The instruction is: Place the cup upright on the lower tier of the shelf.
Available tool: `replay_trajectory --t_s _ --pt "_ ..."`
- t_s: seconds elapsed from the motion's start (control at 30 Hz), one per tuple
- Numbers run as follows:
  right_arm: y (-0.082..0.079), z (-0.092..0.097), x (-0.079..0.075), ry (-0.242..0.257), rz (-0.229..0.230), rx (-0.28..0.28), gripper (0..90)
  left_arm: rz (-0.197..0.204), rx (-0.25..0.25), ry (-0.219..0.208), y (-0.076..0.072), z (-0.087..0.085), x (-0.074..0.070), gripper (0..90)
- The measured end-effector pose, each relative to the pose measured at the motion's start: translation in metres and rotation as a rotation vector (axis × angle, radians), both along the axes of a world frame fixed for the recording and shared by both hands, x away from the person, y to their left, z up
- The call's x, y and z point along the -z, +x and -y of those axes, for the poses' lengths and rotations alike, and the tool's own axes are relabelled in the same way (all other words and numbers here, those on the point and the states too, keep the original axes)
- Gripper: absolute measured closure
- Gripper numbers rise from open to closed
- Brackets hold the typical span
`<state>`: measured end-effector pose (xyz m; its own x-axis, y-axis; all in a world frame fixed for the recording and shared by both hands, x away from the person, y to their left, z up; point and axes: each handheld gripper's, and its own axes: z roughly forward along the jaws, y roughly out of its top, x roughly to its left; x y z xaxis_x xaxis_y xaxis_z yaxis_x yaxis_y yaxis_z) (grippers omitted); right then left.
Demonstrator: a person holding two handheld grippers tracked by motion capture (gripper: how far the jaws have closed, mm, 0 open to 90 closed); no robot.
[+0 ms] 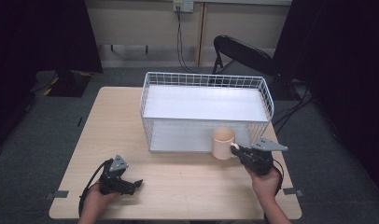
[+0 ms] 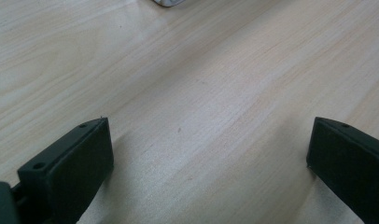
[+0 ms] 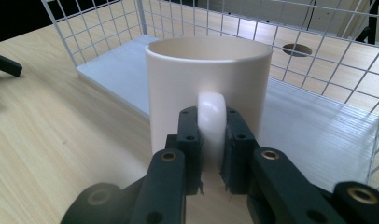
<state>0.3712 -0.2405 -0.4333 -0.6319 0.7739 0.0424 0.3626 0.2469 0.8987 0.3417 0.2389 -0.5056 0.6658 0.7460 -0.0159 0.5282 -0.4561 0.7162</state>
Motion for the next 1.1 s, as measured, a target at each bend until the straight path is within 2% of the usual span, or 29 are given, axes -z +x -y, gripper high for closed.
replay_trajectory --t_s 0.5,1.1 --pt "0.013 -0.006 0.008 -0.002 0.014 0.046 80.3 0.000 0.000 0.000 0.000 0.000 0.000 0.0" --pt "0.021 -0.012 0.011 -0.026 0.021 0.065 80.3 0.000 0.000 0.000 0.000 0.000 0.000 0.0"
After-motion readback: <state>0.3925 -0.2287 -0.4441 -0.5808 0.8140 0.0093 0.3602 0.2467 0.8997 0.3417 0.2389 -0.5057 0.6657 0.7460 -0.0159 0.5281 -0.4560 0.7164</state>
